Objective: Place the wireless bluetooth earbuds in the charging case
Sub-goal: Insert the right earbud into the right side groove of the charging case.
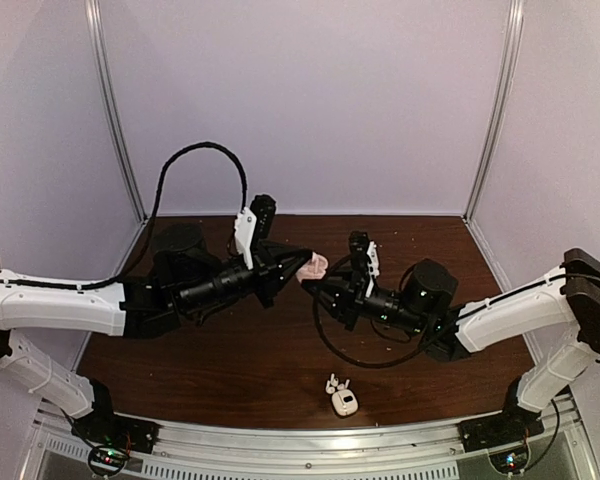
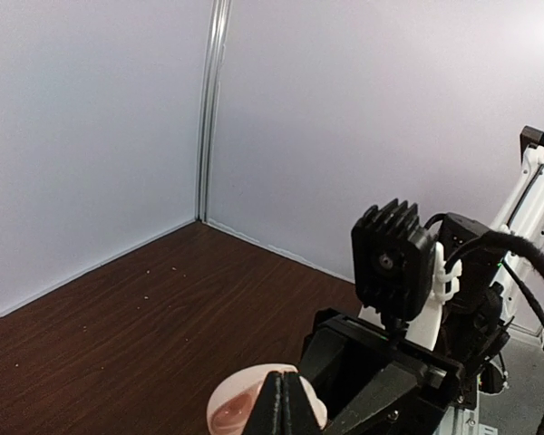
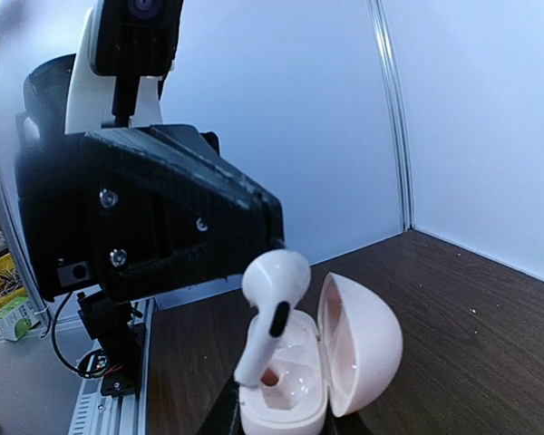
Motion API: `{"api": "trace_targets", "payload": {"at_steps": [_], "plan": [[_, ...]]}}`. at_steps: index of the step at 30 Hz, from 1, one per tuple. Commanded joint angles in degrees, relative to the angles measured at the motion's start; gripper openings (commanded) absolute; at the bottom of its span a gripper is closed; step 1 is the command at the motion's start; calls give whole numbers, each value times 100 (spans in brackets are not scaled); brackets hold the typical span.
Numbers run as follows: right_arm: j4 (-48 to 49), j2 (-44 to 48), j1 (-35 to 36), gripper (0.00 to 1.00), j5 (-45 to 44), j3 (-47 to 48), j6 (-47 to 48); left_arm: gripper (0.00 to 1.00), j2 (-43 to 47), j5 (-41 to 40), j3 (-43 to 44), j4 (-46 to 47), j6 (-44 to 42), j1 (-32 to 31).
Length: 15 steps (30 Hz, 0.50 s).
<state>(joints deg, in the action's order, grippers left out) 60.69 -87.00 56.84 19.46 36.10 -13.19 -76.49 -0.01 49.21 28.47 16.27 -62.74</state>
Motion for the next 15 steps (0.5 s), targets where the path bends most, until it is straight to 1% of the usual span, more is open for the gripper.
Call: {"api": "trace_targets", "payload": {"at_steps": [1, 5, 6, 9, 15], "plan": [[548, -334, 46, 0, 176, -80, -68, 0, 92, -2, 198, 99, -235, -37], [854, -457, 47, 0, 137, -345, 491, 0, 238, 1, 109, 228, -315, -35], [971, -466, 47, 0, 152, -394, 732, 0, 281, 185, 52, 248, -357, -34], [1257, -454, 47, 0, 226, -482, 1131, 0, 409, 371, -126, 347, -578, -34], [1466, -417, 76, 0, 365, -432, 1595, 0, 562, 791, -459, 651, -957, -80]]}}
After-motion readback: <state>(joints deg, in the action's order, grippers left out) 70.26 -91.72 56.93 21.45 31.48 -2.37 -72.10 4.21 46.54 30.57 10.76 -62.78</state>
